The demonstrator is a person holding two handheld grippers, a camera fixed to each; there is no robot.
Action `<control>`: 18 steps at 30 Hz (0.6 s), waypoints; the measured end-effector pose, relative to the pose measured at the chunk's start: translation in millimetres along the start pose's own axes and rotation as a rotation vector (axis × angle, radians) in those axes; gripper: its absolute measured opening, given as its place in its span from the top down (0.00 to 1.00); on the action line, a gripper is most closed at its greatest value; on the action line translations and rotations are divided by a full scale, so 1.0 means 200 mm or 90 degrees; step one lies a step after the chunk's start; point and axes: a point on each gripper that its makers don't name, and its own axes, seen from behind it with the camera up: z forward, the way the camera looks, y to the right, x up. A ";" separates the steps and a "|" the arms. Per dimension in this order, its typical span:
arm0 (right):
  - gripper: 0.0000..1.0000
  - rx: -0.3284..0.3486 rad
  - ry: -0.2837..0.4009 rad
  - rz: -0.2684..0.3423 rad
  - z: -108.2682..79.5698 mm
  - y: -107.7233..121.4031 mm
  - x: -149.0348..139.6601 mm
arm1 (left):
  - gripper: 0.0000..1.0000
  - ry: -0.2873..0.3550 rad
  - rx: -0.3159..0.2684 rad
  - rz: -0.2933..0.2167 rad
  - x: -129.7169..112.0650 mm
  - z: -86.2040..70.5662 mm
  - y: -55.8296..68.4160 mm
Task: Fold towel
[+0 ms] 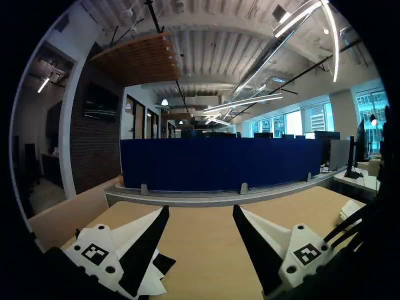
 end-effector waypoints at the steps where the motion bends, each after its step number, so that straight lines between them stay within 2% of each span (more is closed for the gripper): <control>1: 0.00 -0.001 0.000 0.000 0.00 0.00 0.00 | 0.06 0.002 0.000 0.004 -0.01 0.00 0.00; 8: 0.00 -0.010 0.004 -0.010 0.00 0.02 -0.01 | 0.06 0.012 0.006 0.019 -0.15 0.00 -0.03; 18: 0.00 -0.011 0.019 -0.034 0.00 0.01 -0.04 | 0.05 0.023 0.021 -0.002 -0.36 -0.03 -0.11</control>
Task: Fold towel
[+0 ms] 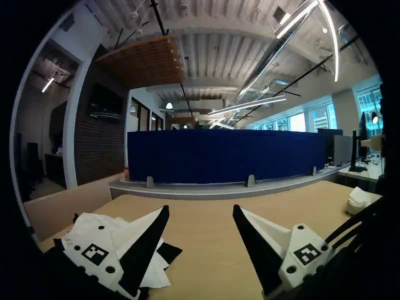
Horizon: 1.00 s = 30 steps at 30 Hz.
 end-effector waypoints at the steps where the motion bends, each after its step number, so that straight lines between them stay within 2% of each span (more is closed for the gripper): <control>1: 0.00 0.000 0.003 0.000 0.00 0.00 -0.01 | 0.05 0.000 0.001 0.001 -0.02 0.00 -0.01; 8: 0.00 -0.005 0.015 -0.003 0.01 0.01 -0.06 | 0.05 0.007 0.005 0.007 -0.18 -0.03 -0.03; 14: 0.00 -0.008 0.027 -0.006 0.01 0.01 -0.09 | 0.06 0.013 0.011 0.001 -0.27 -0.03 -0.05; 23: 0.00 -0.010 0.047 -0.017 0.02 0.04 -0.05 | 0.05 0.023 0.014 0.000 -0.32 0.00 -0.06; 30: 0.00 -0.017 0.053 -0.017 0.01 0.09 -0.06 | 0.06 0.015 0.012 -0.001 -0.37 0.00 -0.05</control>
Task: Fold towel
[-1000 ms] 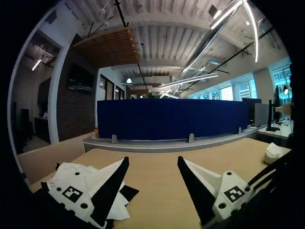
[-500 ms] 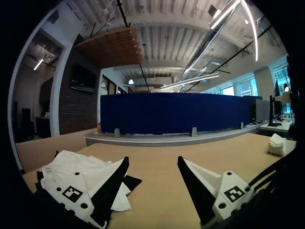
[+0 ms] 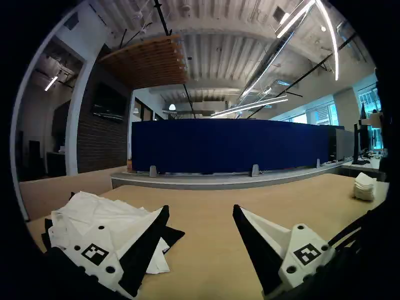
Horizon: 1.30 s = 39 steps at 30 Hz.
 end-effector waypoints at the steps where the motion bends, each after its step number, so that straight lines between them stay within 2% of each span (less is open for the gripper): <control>1: 0.00 0.000 0.000 -0.002 0.00 0.00 0.00 | 0.06 -0.001 0.000 0.001 -0.01 0.00 0.00; 6: 0.00 0.003 -0.002 -0.007 -0.01 0.00 -0.01 | 0.06 -0.015 0.002 0.001 -0.05 0.01 0.00; 16: 0.00 0.011 0.000 -0.021 0.00 -0.03 -0.05 | 0.05 -0.022 0.004 0.001 -0.04 0.01 0.00; 23: 0.00 0.014 -0.008 0.000 0.01 -0.06 -0.18 | 0.06 -0.022 0.004 0.001 -0.04 0.01 0.00; 39: 0.00 0.015 -0.034 0.033 -0.01 -0.03 -0.57 | 0.06 -0.022 0.004 0.001 -0.05 0.01 0.00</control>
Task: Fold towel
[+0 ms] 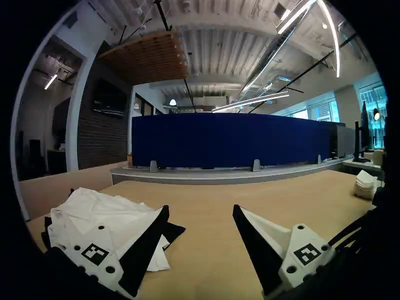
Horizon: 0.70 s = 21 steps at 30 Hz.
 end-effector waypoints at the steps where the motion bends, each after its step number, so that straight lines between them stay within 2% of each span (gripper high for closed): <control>1: 0.00 -0.001 -0.002 0.002 0.00 0.01 -0.02 | 0.06 0.000 0.000 0.000 0.00 0.00 0.00; 8: 0.00 -0.002 -0.006 0.016 0.00 0.01 -0.12 | 0.06 0.000 0.000 0.000 0.00 0.00 0.00; 21: 0.00 -0.002 -0.002 0.035 -0.01 0.03 -0.20 | 0.05 0.000 0.000 0.000 0.00 0.01 0.00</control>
